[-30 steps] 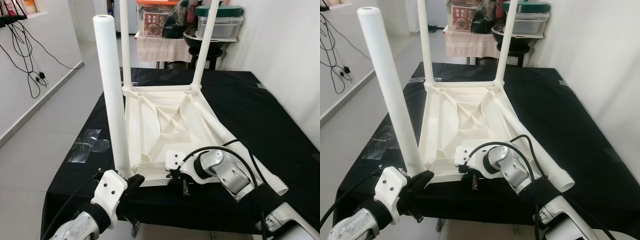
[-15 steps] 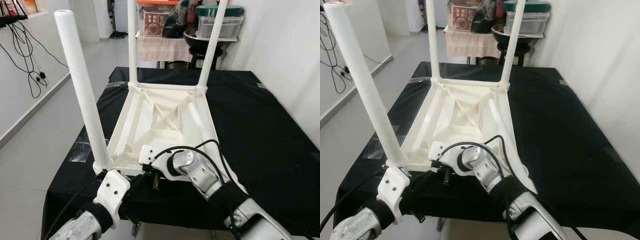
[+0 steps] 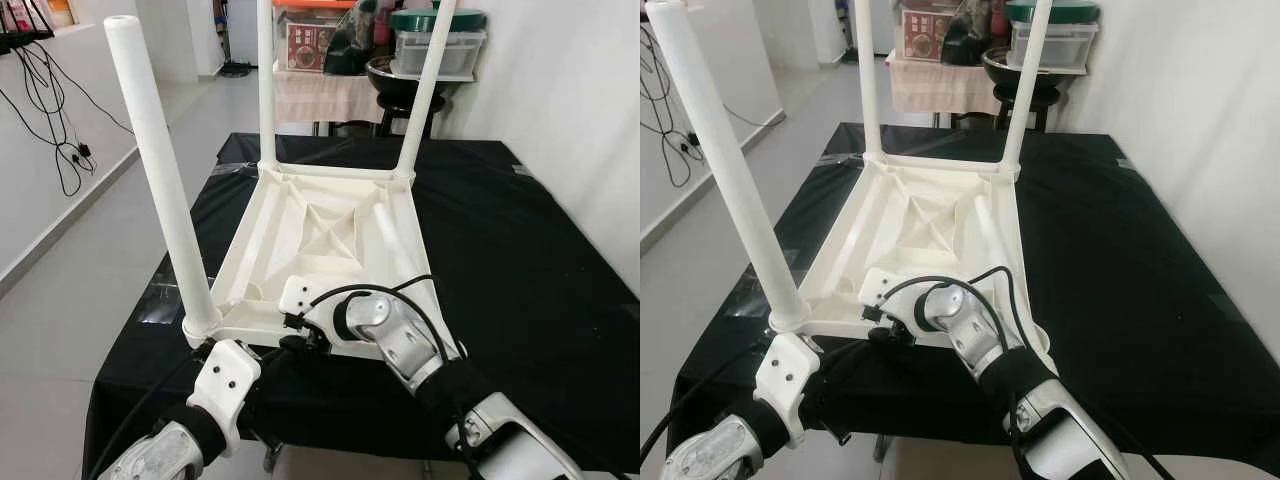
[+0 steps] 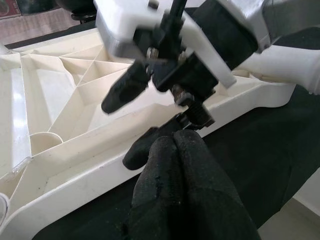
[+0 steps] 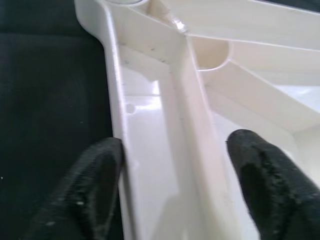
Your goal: Building children table
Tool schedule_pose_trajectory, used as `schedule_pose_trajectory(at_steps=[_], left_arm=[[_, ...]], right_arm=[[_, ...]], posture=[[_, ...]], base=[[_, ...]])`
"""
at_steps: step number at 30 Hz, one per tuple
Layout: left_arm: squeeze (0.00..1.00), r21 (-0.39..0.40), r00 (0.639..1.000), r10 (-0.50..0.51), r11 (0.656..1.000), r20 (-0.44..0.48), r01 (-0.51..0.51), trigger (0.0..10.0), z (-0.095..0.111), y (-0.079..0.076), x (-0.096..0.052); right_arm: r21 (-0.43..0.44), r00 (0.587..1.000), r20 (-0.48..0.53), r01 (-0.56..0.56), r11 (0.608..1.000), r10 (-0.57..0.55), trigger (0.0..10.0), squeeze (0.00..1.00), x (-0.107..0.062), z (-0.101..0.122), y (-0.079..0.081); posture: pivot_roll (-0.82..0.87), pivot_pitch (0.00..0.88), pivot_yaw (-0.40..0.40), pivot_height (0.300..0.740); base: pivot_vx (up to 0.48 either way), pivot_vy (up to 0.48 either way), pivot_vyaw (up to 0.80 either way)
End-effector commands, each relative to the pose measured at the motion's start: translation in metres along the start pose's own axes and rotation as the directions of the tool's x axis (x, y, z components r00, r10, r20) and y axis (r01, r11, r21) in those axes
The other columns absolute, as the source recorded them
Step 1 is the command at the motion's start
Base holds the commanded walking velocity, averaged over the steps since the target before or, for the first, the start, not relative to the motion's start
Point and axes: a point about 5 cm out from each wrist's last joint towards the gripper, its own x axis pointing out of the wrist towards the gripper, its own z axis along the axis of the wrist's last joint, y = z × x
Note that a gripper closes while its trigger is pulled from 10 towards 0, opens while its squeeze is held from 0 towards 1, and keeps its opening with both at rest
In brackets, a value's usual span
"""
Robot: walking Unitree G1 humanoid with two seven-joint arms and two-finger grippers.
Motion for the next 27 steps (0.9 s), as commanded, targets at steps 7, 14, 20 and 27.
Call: schedule_pose_trajectory(at_steps=[7,14,20,27], left_arm=[[0.00,0.013,1.000,-0.011,1.000,-0.016,0.011,10.0,-0.003,0.001,0.002],[0.00,0.016,1.000,-0.014,1.000,-0.012,0.014,10.0,-0.003,0.002,0.003],[0.00,0.015,1.000,-0.014,1.000,-0.011,0.014,10.0,-0.003,0.002,0.003],[0.00,0.011,1.000,-0.015,1.000,-0.012,0.016,10.0,-0.003,0.001,0.004]], right_arm=[[0.112,0.977,0.206,0.031,0.993,-0.054,10.0,1.00,-0.050,0.023,-0.039],[0.296,0.935,0.099,0.300,0.907,-0.342,10.0,0.00,-0.076,0.012,-0.085],[0.388,0.878,-0.178,0.478,0.788,-0.445,10.0,0.00,-0.089,-0.018,-0.103],[0.560,0.839,-0.385,0.543,0.626,-0.384,10.0,0.00,-0.112,-0.045,-0.107]], posture=[[-0.06,0.000,-0.029,0.740],[-0.06,0.000,-0.027,0.740],[-0.07,0.000,-0.028,0.740],[-0.07,0.000,-0.036,0.740]], base=[[0.000,0.000,0.00],[0.000,0.000,0.00],[0.000,0.000,0.00],[0.000,0.000,0.00]])
